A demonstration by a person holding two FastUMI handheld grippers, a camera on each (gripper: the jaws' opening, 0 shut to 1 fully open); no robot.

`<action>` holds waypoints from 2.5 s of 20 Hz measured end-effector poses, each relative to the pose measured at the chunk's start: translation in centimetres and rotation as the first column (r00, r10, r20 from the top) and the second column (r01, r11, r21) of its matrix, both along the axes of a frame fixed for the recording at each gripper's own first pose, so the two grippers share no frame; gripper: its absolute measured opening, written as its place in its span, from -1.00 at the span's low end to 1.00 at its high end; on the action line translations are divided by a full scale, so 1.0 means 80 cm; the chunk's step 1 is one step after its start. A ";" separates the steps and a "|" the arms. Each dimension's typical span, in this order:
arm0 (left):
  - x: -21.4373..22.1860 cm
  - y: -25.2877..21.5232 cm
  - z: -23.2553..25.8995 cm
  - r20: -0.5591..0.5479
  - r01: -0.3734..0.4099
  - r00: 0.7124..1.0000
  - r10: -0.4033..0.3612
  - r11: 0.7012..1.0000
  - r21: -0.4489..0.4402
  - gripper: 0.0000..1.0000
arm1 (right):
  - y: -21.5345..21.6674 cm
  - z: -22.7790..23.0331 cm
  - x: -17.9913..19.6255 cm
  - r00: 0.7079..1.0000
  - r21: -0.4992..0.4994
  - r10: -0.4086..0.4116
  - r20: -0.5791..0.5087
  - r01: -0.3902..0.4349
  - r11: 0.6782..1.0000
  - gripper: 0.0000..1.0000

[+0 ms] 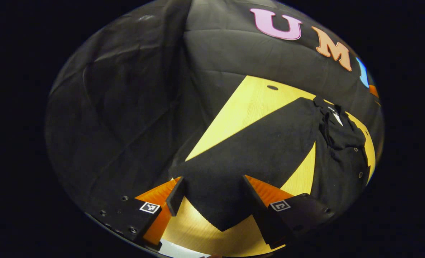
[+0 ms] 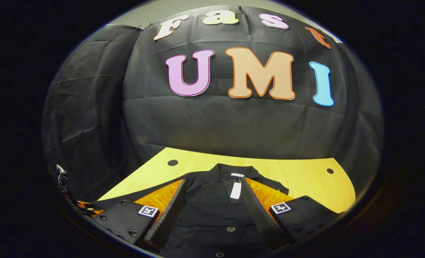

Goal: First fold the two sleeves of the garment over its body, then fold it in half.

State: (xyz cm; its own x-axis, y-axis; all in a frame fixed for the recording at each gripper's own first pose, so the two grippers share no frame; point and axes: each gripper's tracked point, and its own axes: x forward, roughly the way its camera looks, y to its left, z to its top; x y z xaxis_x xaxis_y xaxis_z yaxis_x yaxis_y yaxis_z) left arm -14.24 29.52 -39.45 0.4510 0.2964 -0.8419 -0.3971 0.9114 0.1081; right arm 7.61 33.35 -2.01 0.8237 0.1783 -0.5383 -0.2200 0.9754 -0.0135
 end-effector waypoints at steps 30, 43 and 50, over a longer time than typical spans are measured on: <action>0.226 -0.174 0.187 0.384 0.318 0.867 -0.318 0.946 0.065 -1.00 | -0.174 0.031 -0.066 0.996 0.049 -0.088 0.029 0.087 0.995 0.95; 0.336 -0.376 0.221 0.468 0.600 0.687 -0.555 0.797 0.066 -1.00 | -0.277 0.030 -0.094 0.975 0.085 -0.218 0.033 0.215 0.973 0.95; 0.360 -0.473 0.196 0.452 0.698 0.633 -0.629 0.716 0.018 -1.00 | -0.323 0.022 -0.107 0.961 0.089 -0.278 0.009 0.276 0.957 0.95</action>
